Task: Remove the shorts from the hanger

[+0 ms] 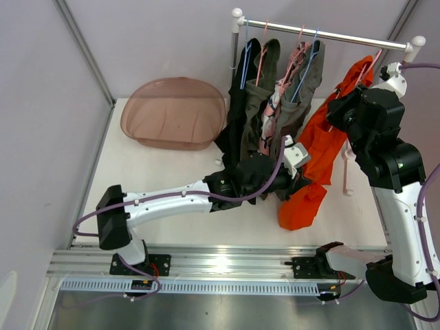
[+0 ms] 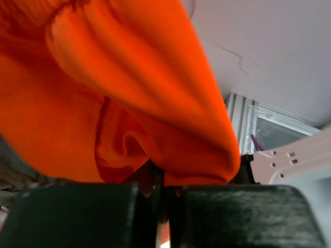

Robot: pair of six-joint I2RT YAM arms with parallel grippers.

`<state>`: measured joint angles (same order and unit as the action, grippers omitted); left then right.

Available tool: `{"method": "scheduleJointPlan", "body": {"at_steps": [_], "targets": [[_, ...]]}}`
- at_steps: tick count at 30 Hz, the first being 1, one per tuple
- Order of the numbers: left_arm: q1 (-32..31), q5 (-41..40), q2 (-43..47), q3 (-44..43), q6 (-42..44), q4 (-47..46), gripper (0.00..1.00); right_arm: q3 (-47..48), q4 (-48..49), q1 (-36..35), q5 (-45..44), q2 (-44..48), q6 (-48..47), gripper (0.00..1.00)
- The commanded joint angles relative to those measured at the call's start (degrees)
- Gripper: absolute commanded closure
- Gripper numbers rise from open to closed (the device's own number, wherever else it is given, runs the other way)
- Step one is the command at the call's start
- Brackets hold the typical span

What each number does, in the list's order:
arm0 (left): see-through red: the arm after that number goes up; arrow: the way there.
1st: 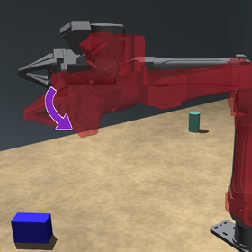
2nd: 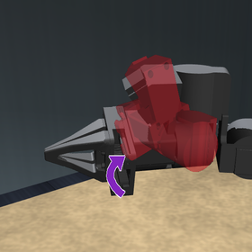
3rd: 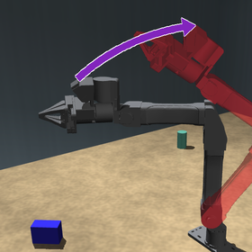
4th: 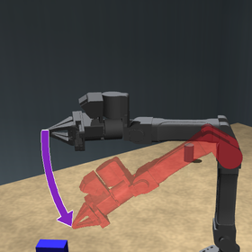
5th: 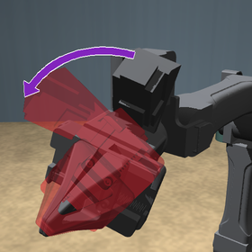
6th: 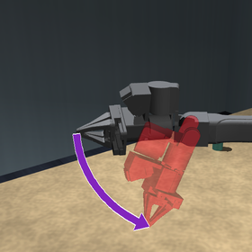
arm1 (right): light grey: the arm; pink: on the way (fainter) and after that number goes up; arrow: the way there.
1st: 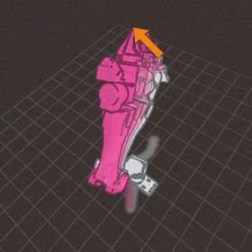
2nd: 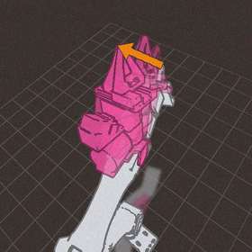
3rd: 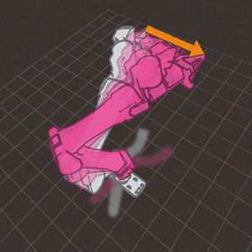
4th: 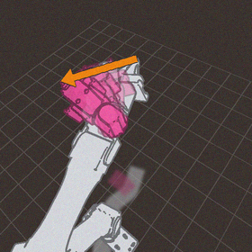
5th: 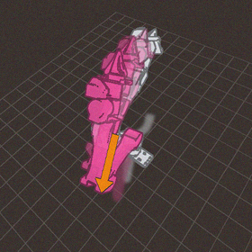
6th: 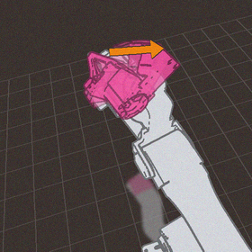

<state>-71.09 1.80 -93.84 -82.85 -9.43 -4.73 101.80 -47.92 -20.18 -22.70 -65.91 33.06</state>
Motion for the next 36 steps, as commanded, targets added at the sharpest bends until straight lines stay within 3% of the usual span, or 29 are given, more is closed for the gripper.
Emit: {"method": "scheduleJointPlan", "body": {"at_steps": [1,5,7,9,14,18,21,25,26,28,29,31,34,36], "targets": [[-0.01,-4.00,0.41,-1.62,-0.06,-3.88,1.00,2.52,3.36,-0.29,-1.82,1.31,0.52,1.00],[-1.67,-4.52,7.69,3.38,-1.03,-3.79,1.00,6.56,2.58,0.84,-3.40,-2.19,-2.20,1.00],[-3.08,-6.62,11.99,9.88,-1.99,-3.62,1.00,9.81,0.99,3.83,-2.01,-4.48,-3.00,1.00],[-6.24,-8.38,19.29,17.66,-2.34,-3.53,1.00,14.20,-0.24,6.29,0.01,-7.63,-3.79,1.00],[-19.33,-21.30,33.43,32.30,-2.69,-0.81,1.00,22.81,-2.08,12.36,1.69,-13.35,-6.34,1.00],[-20.93,-22.37,36.19,40.91,-7.96,-1.68,1.00,24.59,-2.79,13.77,3.00,-14.34,-5.99,1.00],[-20.76,-25.53,30.68,41.46,-7.19,-3.26,1.00,22.75,-3.23,13.68,5.54,-13.55,-2.93,1.00],[-15.07,-24.48,19.18,31.10,-4.46,-5.19,1.00,15.38,-3.23,13.25,13.54,-7.50,3.83,1.00],[-13.65,-24.39,16.61,24.03,-3.50,-4.85,1.00,13.71,-3.67,11.50,15.04,-6.09,5.07,1.00],[-8.14,-22.65,8.30,18.28,-3.05,-3.19,1.00,9.31,-5.07,8.07,15.75,-1.97,8.75,1.00],[-6.01,-21.42,5.11,7.11,-3.48,1.00,1.00,8.34,-7.43,6.40,16.02,-0.81,10.26,1.00],[-0.23,-18.51,-5.05,-1.66,-4.19,7.59,1.00,5.62,-9.46,1.92,18.20,1.39,13.51,1.00],[5.41,-16.22,-14.93,-28.51,-4.37,20.17,1.00,2.80,-11.05,-2.66,25.31,4.64,18.09,1.00],[7.10,-15.69,-22.15,-37.86,-4.45,27.36,1.00,2.96,-11.84,-4.33,25.60,5.79,18.36,1.00]]}}
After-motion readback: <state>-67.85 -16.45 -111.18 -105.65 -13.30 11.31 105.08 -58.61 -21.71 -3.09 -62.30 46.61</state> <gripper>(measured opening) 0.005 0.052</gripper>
